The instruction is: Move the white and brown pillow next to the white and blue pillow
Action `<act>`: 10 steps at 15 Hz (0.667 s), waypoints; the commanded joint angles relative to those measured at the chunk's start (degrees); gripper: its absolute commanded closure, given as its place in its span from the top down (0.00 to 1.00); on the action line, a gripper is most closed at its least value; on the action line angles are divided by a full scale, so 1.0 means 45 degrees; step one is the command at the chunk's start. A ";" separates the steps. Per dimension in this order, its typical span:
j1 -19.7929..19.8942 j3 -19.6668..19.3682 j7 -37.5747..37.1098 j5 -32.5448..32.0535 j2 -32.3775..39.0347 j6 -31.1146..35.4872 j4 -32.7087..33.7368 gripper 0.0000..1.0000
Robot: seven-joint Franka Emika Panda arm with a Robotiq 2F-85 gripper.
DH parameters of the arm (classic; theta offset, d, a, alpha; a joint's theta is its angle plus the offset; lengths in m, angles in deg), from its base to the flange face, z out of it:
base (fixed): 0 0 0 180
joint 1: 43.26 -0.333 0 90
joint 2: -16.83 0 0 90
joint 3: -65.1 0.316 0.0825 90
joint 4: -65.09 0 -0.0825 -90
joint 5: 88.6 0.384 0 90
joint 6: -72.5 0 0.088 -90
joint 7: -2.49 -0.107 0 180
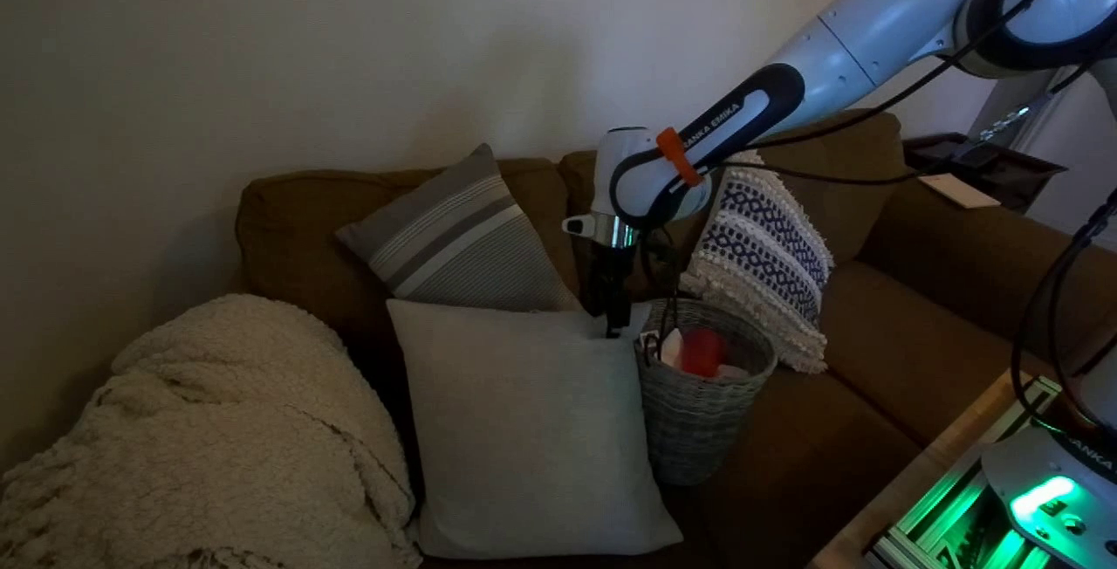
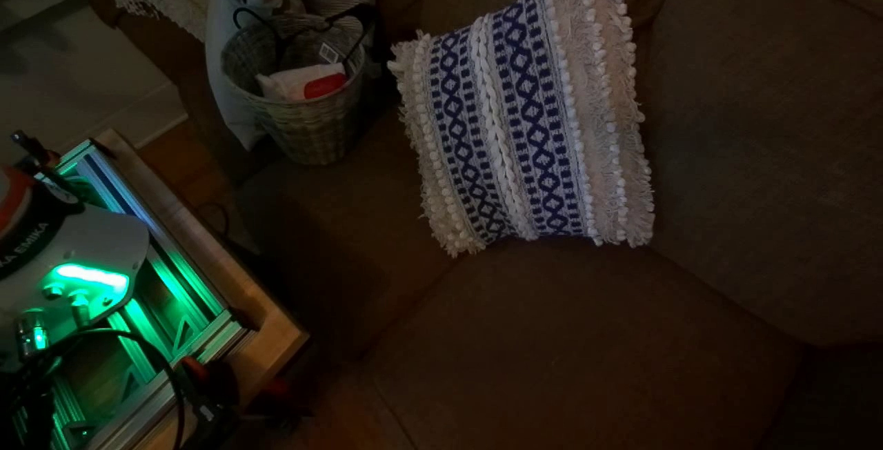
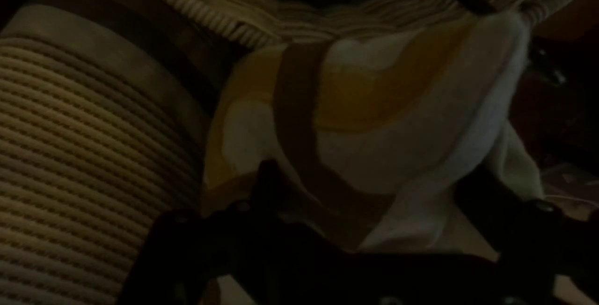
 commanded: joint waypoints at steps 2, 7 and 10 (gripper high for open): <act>0.0443 0.0763 0.0216 0.0642 0.0425 -0.0332 0.0483 0.58; 0.0838 0.1623 0.0804 0.1534 0.0187 -0.0497 0.0880 0.20; 0.0999 0.2367 0.1597 0.2263 0.0065 -0.0734 0.1069 0.02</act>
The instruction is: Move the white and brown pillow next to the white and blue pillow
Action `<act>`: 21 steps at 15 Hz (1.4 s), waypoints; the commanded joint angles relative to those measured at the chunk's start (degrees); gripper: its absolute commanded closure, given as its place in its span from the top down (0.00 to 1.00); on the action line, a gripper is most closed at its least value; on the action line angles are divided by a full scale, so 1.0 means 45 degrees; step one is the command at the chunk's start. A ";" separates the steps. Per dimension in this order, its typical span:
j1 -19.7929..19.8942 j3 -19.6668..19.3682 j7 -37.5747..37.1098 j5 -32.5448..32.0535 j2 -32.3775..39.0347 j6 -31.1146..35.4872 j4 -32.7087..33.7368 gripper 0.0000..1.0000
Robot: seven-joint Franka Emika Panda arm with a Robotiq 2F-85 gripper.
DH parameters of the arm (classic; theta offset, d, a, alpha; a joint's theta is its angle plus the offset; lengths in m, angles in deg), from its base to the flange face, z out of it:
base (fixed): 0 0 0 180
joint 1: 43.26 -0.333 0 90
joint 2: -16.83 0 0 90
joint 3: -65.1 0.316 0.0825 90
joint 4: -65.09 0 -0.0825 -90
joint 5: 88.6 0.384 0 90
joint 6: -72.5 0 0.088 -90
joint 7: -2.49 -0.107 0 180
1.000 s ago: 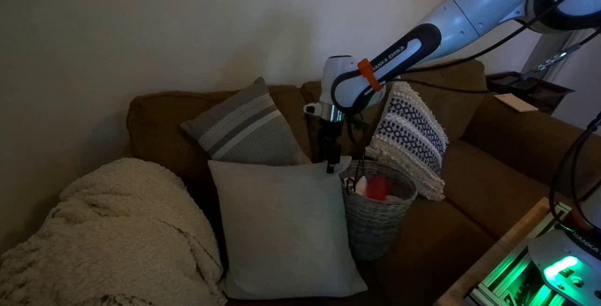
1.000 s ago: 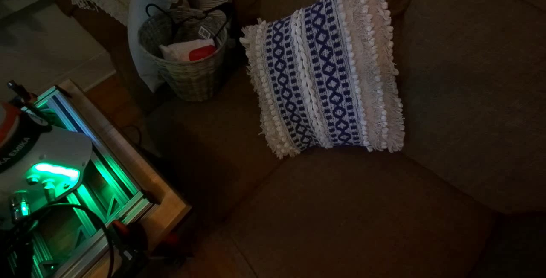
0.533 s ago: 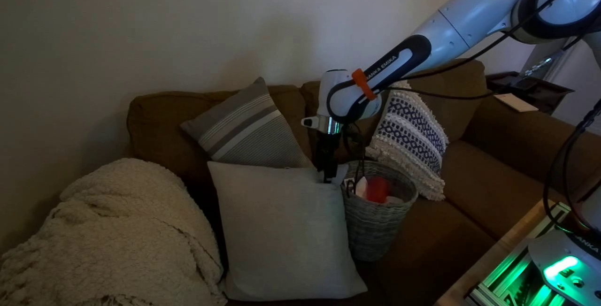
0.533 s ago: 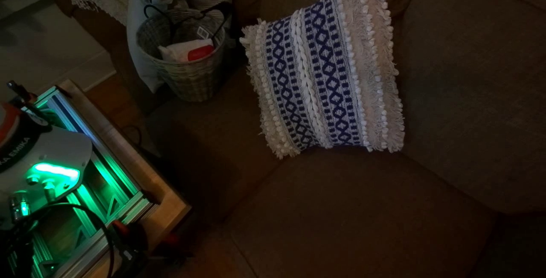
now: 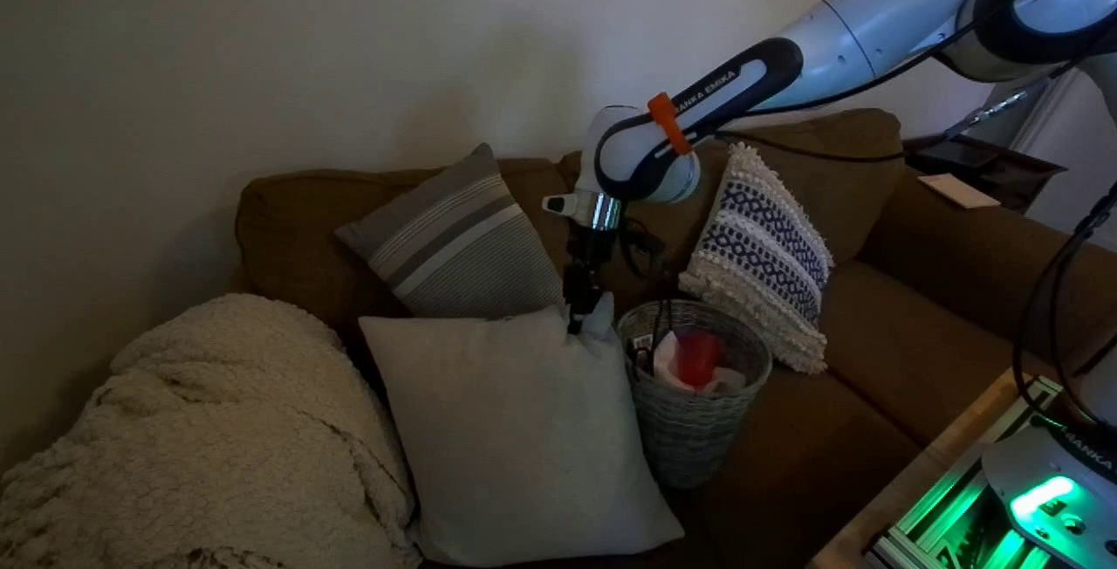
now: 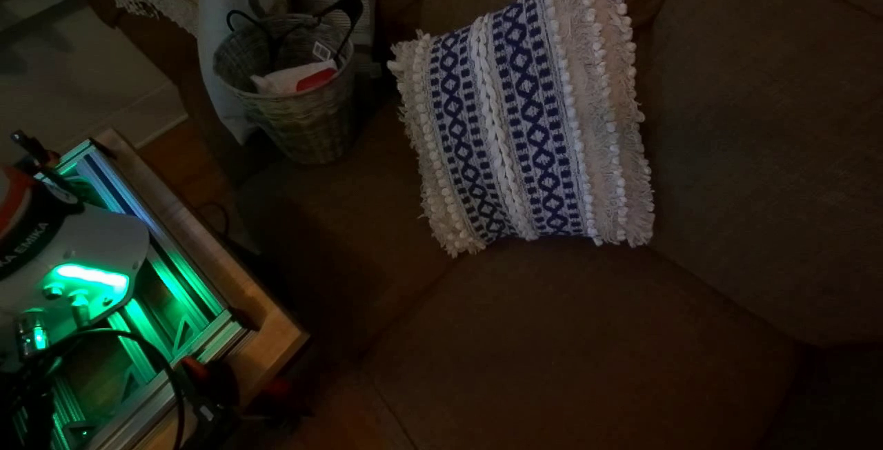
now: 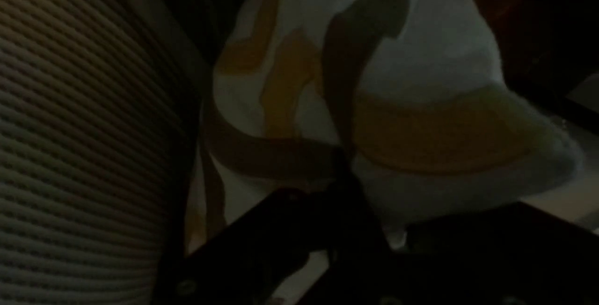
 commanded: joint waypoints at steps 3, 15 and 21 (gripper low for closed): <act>0.0268 0.1511 0.1685 0.1608 -0.0083 -0.1051 0.0547 0.03; 0.0192 0.2598 0.3639 0.2544 -0.2971 -0.0520 0.2544 0.03; 0.0494 0.1583 0.1527 0.1774 -0.5282 0.0432 0.2704 0.03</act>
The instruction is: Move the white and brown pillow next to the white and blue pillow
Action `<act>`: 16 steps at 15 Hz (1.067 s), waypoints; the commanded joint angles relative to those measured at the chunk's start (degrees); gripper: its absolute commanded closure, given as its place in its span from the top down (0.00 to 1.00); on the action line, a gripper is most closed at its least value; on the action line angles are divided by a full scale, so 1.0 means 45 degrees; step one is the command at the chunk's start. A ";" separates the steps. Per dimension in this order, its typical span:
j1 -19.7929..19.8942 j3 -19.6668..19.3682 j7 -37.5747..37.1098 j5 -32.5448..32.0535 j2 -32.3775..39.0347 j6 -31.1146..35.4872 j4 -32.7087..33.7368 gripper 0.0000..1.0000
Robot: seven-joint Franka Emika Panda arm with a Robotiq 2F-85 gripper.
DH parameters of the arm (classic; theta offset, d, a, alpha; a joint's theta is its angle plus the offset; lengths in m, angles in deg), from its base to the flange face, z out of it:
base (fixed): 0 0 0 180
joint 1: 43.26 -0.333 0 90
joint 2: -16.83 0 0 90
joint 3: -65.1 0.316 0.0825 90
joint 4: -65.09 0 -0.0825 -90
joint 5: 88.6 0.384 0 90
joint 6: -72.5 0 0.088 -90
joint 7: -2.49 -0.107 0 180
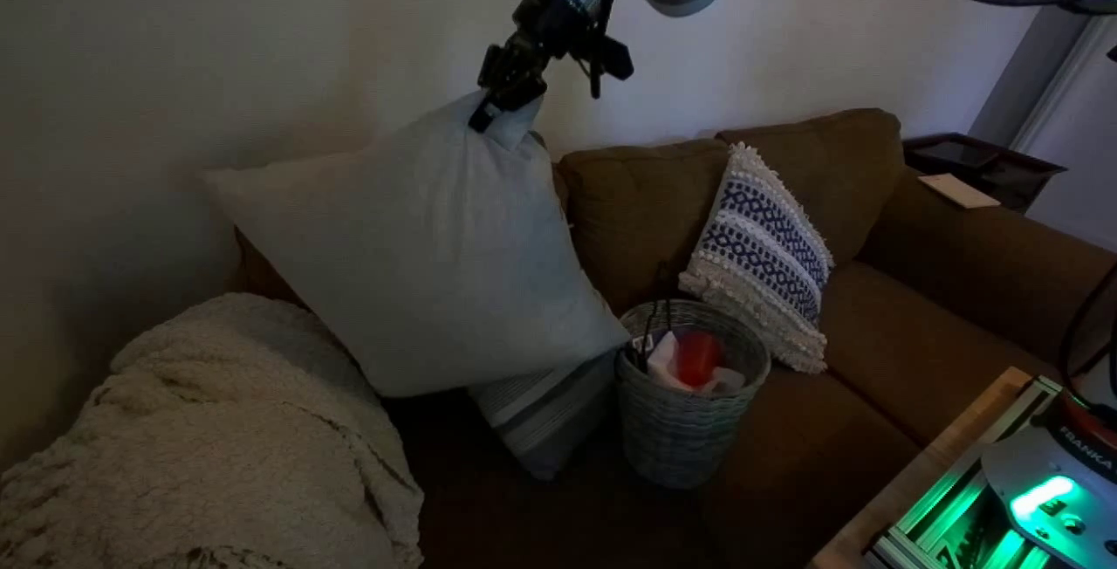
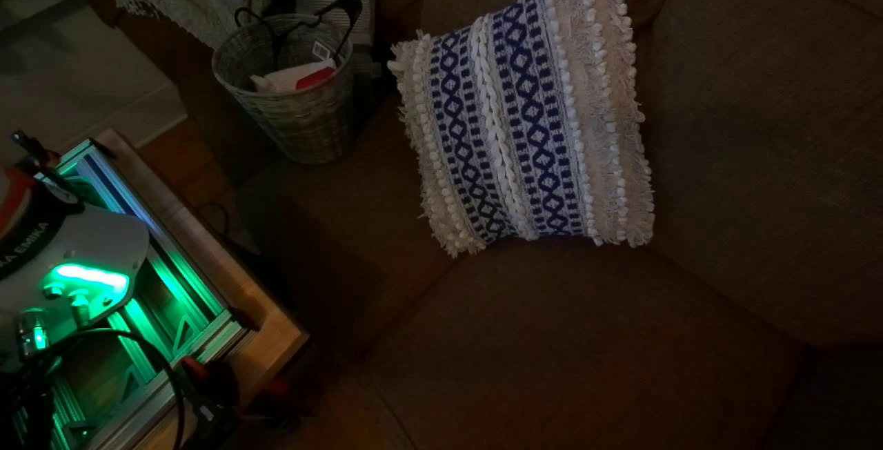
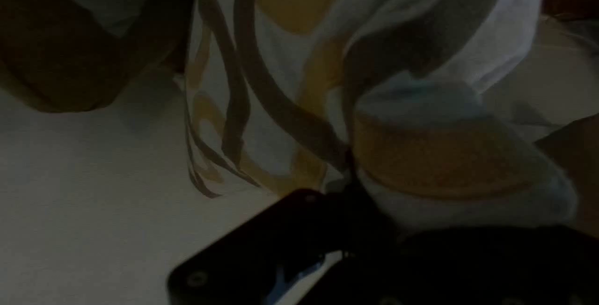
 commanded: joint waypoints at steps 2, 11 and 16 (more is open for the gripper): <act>0.0342 -0.0888 -0.2120 -0.0507 -0.2296 0.0205 -0.0072 0.03; 0.0733 -0.4057 -0.5649 -0.1561 -0.6512 -0.1180 -0.1660 0.02; 0.0893 -0.6035 -0.7347 -0.2955 -0.8664 -0.2797 -0.2556 0.02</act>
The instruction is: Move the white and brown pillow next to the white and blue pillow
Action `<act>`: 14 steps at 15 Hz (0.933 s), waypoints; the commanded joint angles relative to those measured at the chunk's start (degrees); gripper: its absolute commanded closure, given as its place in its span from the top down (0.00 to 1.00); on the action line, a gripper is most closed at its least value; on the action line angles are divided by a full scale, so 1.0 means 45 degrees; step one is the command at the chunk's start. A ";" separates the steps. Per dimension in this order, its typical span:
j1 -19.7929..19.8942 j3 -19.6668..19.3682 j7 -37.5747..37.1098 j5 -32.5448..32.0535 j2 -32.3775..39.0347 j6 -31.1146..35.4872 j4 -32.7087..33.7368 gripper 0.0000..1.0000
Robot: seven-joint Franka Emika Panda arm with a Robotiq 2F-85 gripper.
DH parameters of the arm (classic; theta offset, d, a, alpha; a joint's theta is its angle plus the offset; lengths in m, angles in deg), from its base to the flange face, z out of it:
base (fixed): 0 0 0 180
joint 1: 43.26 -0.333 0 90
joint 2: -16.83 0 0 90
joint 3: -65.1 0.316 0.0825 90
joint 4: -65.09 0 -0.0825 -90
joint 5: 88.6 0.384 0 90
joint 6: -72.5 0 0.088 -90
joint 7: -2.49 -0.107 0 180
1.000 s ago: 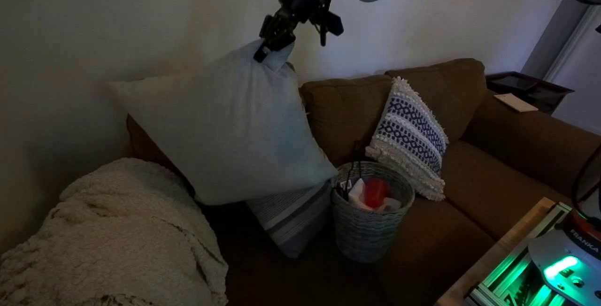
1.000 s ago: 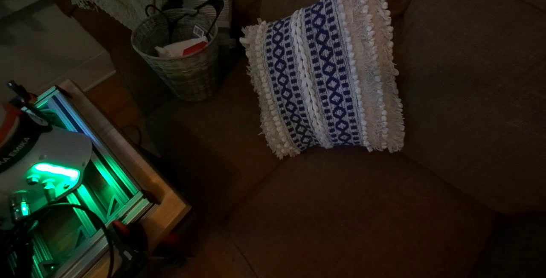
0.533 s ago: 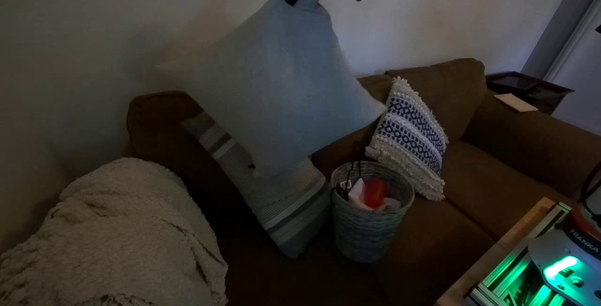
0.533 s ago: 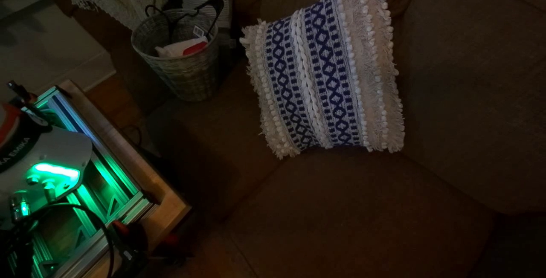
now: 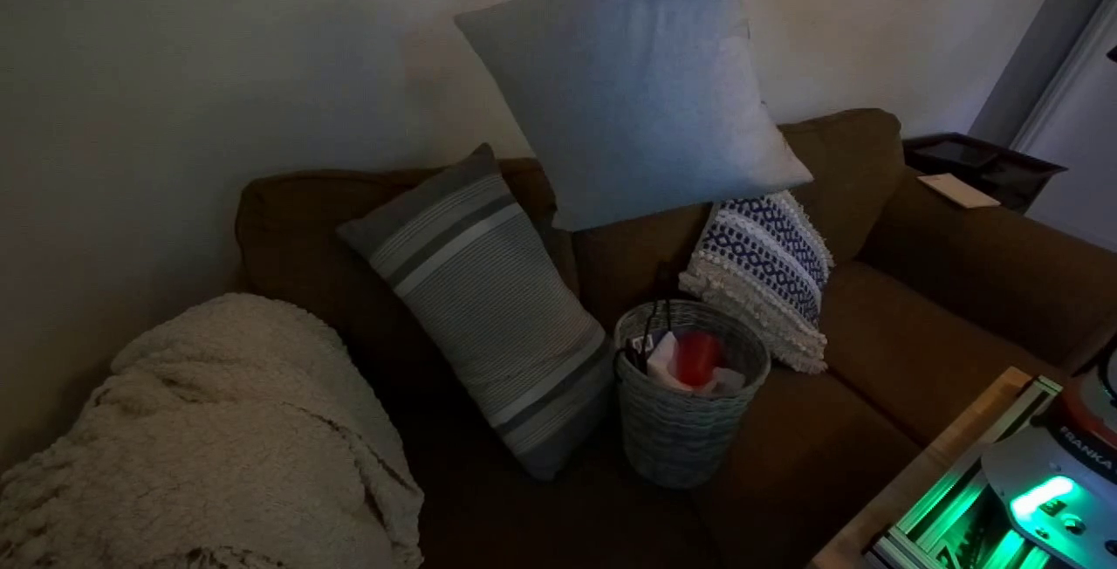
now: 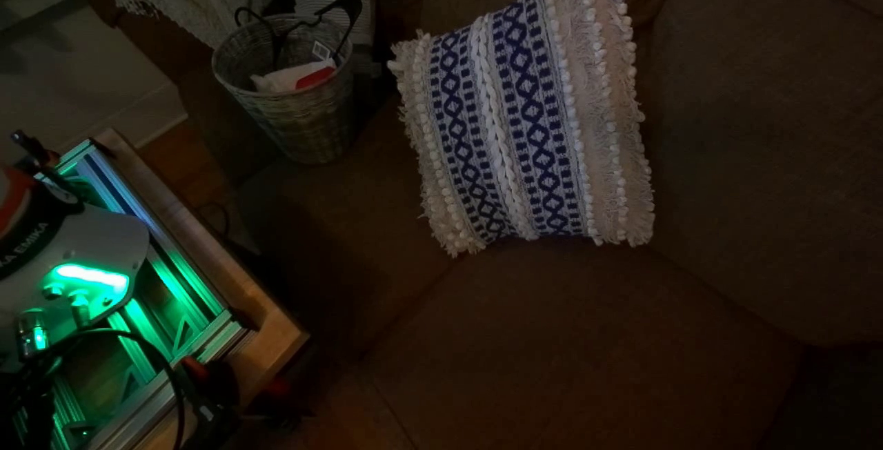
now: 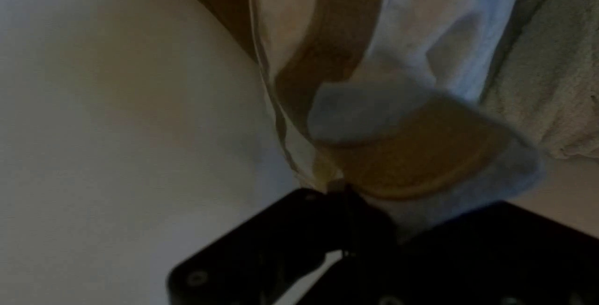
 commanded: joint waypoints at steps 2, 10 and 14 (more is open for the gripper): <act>0.0092 -0.1706 -0.1756 -0.1409 -0.2572 -0.1349 -0.1197 0.02; 0.0064 -0.2909 -0.2265 -0.2792 -0.3470 -0.3030 -0.1779 0.07; 0.0521 -0.2358 -0.3824 -0.4090 -0.3413 -0.3194 -0.2388 0.02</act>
